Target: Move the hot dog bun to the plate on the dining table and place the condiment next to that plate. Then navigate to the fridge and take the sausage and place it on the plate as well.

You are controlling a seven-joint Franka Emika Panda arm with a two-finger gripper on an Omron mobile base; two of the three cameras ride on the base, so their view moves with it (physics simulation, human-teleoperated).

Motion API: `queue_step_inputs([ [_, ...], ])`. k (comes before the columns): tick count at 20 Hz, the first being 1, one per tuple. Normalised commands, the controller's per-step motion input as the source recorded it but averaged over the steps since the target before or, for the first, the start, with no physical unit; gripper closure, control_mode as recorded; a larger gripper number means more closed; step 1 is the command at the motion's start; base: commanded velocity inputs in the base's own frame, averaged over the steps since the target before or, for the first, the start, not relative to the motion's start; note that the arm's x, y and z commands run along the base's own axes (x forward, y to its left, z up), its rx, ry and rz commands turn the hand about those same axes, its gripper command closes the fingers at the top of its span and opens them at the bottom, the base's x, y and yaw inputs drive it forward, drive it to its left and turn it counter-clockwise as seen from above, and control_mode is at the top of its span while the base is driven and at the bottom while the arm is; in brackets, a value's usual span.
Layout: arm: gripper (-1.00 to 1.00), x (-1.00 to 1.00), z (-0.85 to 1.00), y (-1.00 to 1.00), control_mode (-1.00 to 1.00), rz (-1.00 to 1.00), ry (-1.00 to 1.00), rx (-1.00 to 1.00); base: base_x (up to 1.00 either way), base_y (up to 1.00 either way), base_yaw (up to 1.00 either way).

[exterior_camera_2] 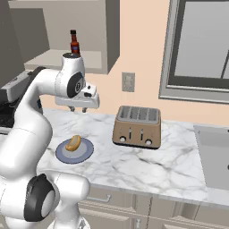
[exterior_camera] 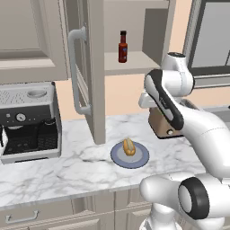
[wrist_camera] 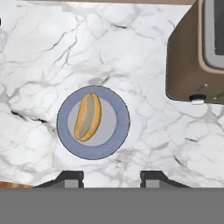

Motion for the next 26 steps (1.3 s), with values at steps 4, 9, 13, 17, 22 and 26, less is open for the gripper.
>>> queue_step_inputs([
  [4,-1.00,-0.05,-0.09,0.19,-1.00,0.00,0.00,-0.02,0.00,0.00,0.00],
  [9,-1.00,0.00,-0.62,0.46,-1.00,0.00,0.07,-0.04,0.00,0.00,0.00],
  [13,-1.00,0.03,-0.75,0.34,-1.00,0.00,0.12,0.00,0.00,0.00,0.00],
  [17,-1.00,0.02,-0.68,0.13,-1.00,0.00,0.00,0.00,0.00,0.00,0.00],
  [22,-1.00,0.00,-0.49,0.10,-1.00,0.00,0.01,-0.01,0.00,0.00,0.00],
  [26,-1.00,0.25,-0.35,-0.01,-1.00,-0.05,0.03,0.00,0.00,0.00,0.00],
])
